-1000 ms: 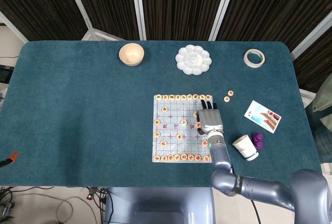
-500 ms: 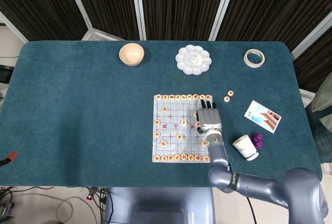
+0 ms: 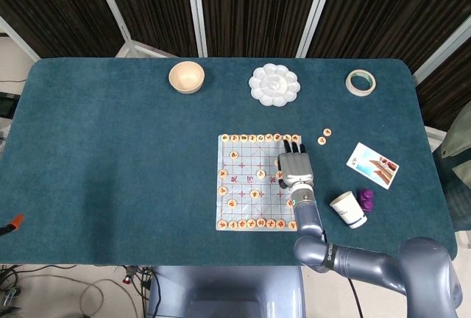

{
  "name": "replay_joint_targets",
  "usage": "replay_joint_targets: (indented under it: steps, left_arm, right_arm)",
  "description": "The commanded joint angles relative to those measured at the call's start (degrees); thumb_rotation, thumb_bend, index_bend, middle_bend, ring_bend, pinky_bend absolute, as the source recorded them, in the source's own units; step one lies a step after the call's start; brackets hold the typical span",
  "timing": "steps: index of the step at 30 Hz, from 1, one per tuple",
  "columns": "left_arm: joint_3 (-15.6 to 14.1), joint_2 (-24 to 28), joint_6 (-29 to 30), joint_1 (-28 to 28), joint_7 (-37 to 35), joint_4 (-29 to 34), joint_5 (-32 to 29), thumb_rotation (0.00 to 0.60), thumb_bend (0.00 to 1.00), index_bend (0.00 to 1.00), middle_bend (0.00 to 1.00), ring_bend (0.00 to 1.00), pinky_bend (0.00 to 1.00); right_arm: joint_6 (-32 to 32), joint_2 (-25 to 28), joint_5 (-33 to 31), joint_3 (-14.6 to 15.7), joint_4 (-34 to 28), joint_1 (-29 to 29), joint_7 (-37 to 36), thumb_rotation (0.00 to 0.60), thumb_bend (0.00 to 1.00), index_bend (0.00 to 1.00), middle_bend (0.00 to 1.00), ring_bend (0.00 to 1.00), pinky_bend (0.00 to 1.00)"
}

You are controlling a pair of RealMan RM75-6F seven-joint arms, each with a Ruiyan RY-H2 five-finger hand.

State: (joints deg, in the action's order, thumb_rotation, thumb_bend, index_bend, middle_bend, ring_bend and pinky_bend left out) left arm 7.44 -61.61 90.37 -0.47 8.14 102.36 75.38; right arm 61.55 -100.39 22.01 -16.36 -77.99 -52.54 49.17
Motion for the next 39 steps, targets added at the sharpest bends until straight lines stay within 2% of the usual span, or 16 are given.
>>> replay_joint_targets:
  steps: [1, 29, 39]
  left_arm:
    - [0.0, 0.0, -0.1, 0.0, 0.0, 0.0, 0.0, 0.600, 0.00, 0.06, 0.00, 0.00, 0.00]
    - [0.0, 0.0, -0.1, 0.0, 0.2, 0.1, -0.1, 0.600, 0.00, 0.06, 0.00, 0.00, 0.00]
    - [0.0, 0.0, -0.2, -0.1, 0.2, 0.0, -0.2, 0.600, 0.00, 0.06, 0.00, 0.00, 0.00]
  right_arm:
    - [0.0, -0.1, 0.0, 0.2, 0.2, -0.1, 0.1, 0.600, 0.38, 0.50, 0.00, 0.00, 0.09]
    - [-0.3, 0.0, -0.7, 0.4, 0.6, -0.4, 0.4, 0.600, 0.38, 0.45, 0.00, 0.00, 0.09]
    - [0.1, 0.9, -0.8, 0.7, -1.1, -0.4, 0.7, 0.600, 0.38, 0.45, 0.00, 0.00, 0.09]
